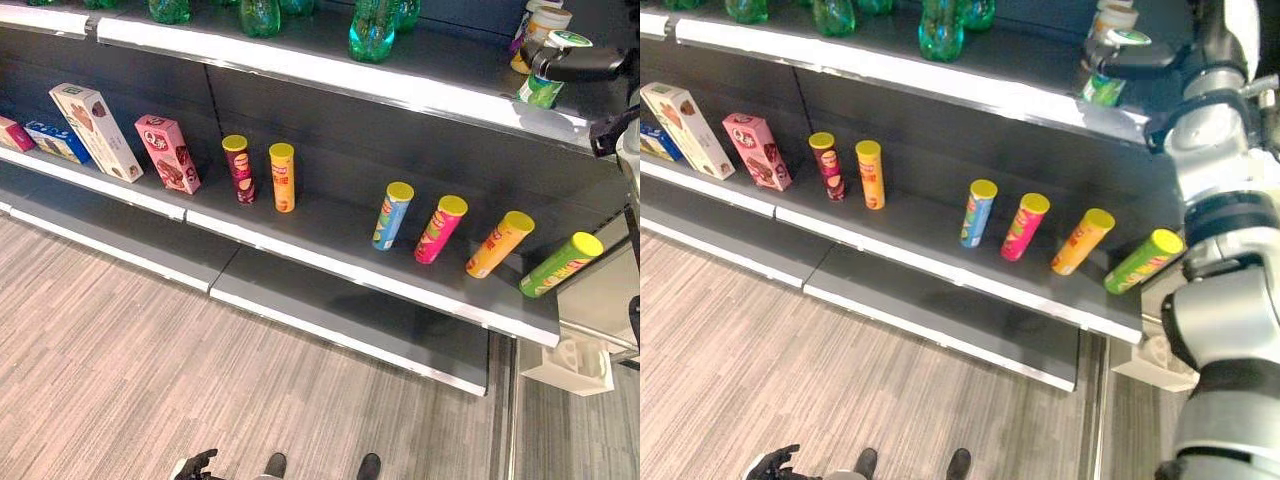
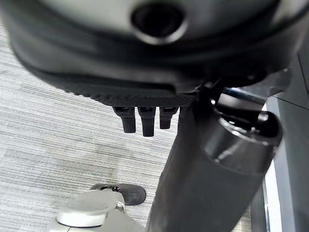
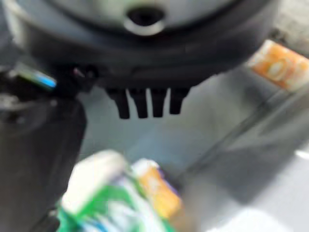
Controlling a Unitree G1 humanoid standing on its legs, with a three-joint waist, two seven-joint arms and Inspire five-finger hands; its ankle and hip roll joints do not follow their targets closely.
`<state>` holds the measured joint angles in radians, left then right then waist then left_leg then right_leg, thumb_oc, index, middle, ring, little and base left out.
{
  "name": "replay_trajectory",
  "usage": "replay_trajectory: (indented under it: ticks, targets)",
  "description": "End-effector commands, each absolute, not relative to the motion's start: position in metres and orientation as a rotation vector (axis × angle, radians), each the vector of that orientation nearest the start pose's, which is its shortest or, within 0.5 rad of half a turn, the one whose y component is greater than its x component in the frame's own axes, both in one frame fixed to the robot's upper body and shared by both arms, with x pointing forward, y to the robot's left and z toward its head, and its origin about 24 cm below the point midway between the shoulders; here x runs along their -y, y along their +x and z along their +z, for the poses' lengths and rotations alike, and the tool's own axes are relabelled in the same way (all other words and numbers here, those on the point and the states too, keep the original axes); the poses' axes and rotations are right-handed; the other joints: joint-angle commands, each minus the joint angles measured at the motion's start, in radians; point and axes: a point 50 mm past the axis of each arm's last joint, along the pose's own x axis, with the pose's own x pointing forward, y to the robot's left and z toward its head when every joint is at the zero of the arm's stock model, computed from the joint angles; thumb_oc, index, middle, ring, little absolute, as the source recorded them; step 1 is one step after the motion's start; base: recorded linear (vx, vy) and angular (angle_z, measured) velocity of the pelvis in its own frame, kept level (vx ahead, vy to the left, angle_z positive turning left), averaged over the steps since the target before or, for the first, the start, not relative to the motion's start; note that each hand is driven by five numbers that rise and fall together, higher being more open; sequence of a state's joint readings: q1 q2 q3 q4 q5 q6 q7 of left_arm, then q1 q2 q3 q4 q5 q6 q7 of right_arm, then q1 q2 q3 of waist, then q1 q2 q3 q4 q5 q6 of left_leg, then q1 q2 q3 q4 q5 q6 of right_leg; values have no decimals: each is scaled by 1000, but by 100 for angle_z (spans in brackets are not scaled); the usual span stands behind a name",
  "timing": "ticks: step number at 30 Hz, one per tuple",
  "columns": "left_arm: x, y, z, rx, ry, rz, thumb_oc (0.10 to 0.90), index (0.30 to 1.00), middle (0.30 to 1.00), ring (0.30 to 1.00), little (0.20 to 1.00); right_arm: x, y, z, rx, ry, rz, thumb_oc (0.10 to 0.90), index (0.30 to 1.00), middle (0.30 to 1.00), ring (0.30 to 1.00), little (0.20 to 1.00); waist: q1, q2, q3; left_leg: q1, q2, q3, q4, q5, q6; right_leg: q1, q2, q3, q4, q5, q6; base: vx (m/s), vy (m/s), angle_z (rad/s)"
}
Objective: Put the goods on the table back onto the shelves and tidy them up.
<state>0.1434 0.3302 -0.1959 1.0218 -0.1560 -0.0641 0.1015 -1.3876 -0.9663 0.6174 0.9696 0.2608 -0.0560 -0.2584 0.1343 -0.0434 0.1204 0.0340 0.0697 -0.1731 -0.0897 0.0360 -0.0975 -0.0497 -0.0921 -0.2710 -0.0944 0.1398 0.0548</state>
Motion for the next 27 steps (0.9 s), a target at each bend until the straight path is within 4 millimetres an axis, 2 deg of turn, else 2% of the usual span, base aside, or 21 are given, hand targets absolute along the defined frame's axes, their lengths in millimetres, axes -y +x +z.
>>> replay_trajectory:
  ticks: [1,2,3,7,8,9,10,12,13,14,15,17,18,19,20,21,22,23,24,25,27]
  targets:
    - [-281,89,-138,-1066,417,186,800,900,900,900,900,287,323,432,840,-734,-560,800,900,900,900,900,3,-59,-35,22,5,91,2,-93,7,108,-53,24,7,-115,110,-27,149,-16]
    - [-279,86,-140,-1078,408,186,800,900,900,900,900,276,309,438,942,-740,-489,800,900,900,900,900,-24,-56,-32,25,2,104,2,-97,13,99,-58,38,7,-106,116,-46,172,-23]
    - [-281,81,-141,-1093,411,192,800,900,900,900,900,275,293,431,1005,-740,-437,800,900,900,900,900,-40,-61,-34,31,-1,127,2,-104,18,89,-59,61,7,-99,120,-62,197,-21]
    - [-286,74,-141,-1109,401,224,800,900,900,900,900,271,258,422,1105,-803,-328,800,900,900,900,900,-86,-71,-30,42,-11,183,2,-115,33,56,-69,109,7,-66,136,-56,158,-58]
    - [-287,72,-141,-1110,393,238,800,900,900,900,900,273,246,415,1121,-824,-297,800,900,900,900,900,-124,-72,-23,49,-19,213,2,-121,44,36,-75,140,7,-42,149,-90,202,-64]
    - [-288,72,-140,-1105,387,243,800,900,900,900,900,276,240,410,1120,-833,-296,800,900,900,900,900,-134,-75,-19,50,-22,227,2,-124,49,26,-78,155,7,-30,155,-146,258,-88]
    - [-295,73,-136,-1091,392,263,800,900,900,900,900,286,229,398,1108,-849,-326,800,900,900,900,900,-156,-84,-4,54,-29,259,2,-129,61,-5,-82,186,16,-1,169,-138,203,-112]
    - [-299,75,-134,-1078,389,279,800,900,900,900,900,293,225,390,1092,-854,-351,800,900,900,900,900,-178,-90,18,58,-34,294,2,-131,70,-39,-84,202,31,36,183,-181,154,-147]
    - [-305,81,-129,-1053,400,298,800,900,900,900,900,305,224,379,1037,-867,-397,800,900,900,900,900,-193,-101,40,58,-29,334,2,-129,76,-75,-81,211,58,57,194,-161,73,-119]
    - [-306,82,-129,-1051,406,296,800,900,900,900,900,307,222,378,1035,-866,-403,800,900,900,900,900,-184,-104,41,59,-29,339,2,-130,76,-78,-80,216,61,57,194,-185,17,-111]
    - [-310,87,-125,-1031,415,298,800,900,900,900,900,315,223,370,990,-874,-432,800,900,900,900,900,-193,-100,60,67,-7,375,2,-130,75,-90,-78,191,83,55,196,-138,-26,-108]
    - [-313,90,-122,-1012,417,304,800,900,900,900,900,320,223,362,948,-887,-441,800,900,900,900,900,-190,-95,61,64,9,410,2,-119,73,-87,-107,146,89,48,188,-146,-40,-121]
    - [-315,90,-120,-1003,405,314,800,900,900,900,900,325,225,358,914,-903,-459,800,900,900,900,900,-178,-85,61,69,29,445,2,-119,70,-66,-148,89,94,45,184,-110,-78,-123]
    - [-314,89,-120,-999,399,317,800,900,900,900,900,327,226,356,898,-913,-464,800,900,900,900,900,-174,-83,59,68,33,458,2,-117,68,-58,-167,67,95,51,183,-130,-174,-131]
    - [-315,89,-119,-989,385,327,800,900,900,900,900,332,226,352,865,-919,-483,800,900,900,900,900,-165,-90,47,59,39,489,2,-108,62,-43,-216,17,93,89,192,-13,-194,-92]
    - [-315,90,-118,-981,374,332,800,900,900,900,900,336,226,349,844,-929,-498,800,900,900,900,900,-160,-91,37,62,49,494,5,-122,55,-30,-232,4,93,94,204,-22,-234,-84]
    - [-314,91,-117,-976,370,328,800,900,900,900,900,339,226,347,823,-933,-508,800,900,900,900,900,-152,-102,36,60,52,525,14,-112,51,-25,-249,-22,86,122,203,19,-214,-54]
    - [-315,91,-117,-971,374,327,800,900,900,900,900,341,225,347,817,-937,-514,800,900,900,900,900,-147,-110,30,60,55,544,18,-111,46,-11,-254,-45,66,128,207,57,-298,-68]
    - [-316,91,-115,-968,370,321,800,900,900,900,900,345,225,344,788,-952,-530,800,900,900,900,900,-136,-126,9,71,68,564,25,-126,28,13,-243,-82,25,103,207,208,-442,-72]
    - [-316,90,-116,-974,367,321,800,900,900,900,900,349,223,339,767,-931,-528,800,900,900,900,900,-136,-138,-7,77,101,573,39,-127,2,24,-212,-73,14,56,207,260,-467,-84]
    - [-313,90,-118,-973,351,322,800,900,900,900,900,348,220,342,774,-945,-522,800,900,900,900,900,-146,-143,-13,83,132,586,49,-103,-15,19,-190,-67,16,36,191,131,-415,-50]
